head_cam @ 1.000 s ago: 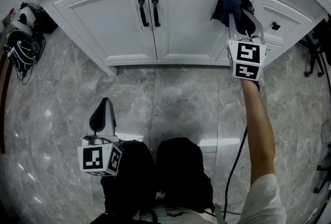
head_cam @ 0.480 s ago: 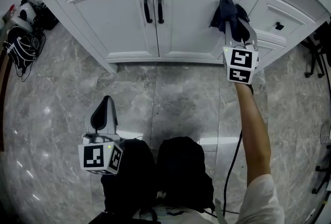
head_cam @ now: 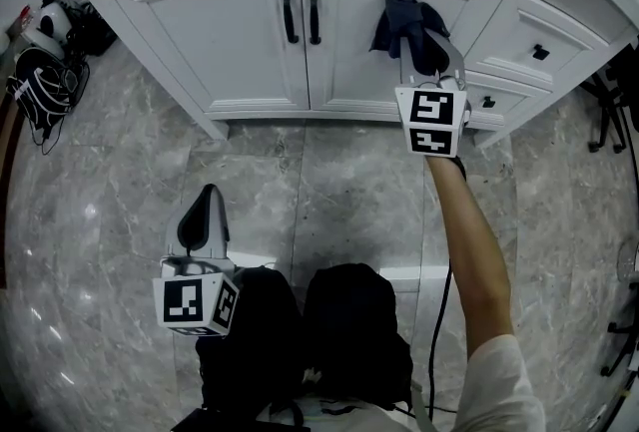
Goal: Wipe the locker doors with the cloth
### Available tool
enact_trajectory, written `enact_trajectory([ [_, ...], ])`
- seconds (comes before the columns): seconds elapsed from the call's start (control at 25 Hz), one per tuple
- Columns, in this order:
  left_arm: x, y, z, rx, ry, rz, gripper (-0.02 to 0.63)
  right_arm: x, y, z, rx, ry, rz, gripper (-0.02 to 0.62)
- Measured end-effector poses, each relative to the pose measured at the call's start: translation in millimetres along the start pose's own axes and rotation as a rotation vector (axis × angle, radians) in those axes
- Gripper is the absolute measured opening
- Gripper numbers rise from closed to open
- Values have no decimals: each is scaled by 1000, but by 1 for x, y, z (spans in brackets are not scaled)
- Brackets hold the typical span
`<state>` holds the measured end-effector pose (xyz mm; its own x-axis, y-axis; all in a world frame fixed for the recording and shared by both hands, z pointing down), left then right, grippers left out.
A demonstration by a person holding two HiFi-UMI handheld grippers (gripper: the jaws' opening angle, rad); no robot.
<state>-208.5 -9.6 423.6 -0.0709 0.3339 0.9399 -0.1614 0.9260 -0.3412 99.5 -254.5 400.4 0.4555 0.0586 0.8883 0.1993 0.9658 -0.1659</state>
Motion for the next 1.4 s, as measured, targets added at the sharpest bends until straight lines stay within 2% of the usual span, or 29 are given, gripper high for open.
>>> enact_trajectory([
  [0.32,1,6,9,-16,-1,-8,3,-16,-14,52,-70,-18,-10,81],
  [0.48,1,9,12,-27,5,2,2,-22,-21,79,-115,4,-18,81],
  [0.64,2,11,14,-32,5,3,2,-18,-26,98,-139,-3,-9,81],
  [1.12,4,11,11,-34,-9,6,2,26,-34,121,-200,38,57,81],
  [1.4,1,13,7,-49,-17,16,2,42,-29,97,-171,38,75,81],
])
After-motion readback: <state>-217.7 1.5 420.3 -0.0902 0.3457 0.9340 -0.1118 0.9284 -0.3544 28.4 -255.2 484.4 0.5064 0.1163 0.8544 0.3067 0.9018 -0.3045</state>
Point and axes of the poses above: the fingertips, and each gripper's own axes: y backward along the fingers, z to its left, x out of its underside, the point moved 5 cm from there along y, backward along the fingers, and after that the axes turned 9 degrees about z, right-handed, at the moved point
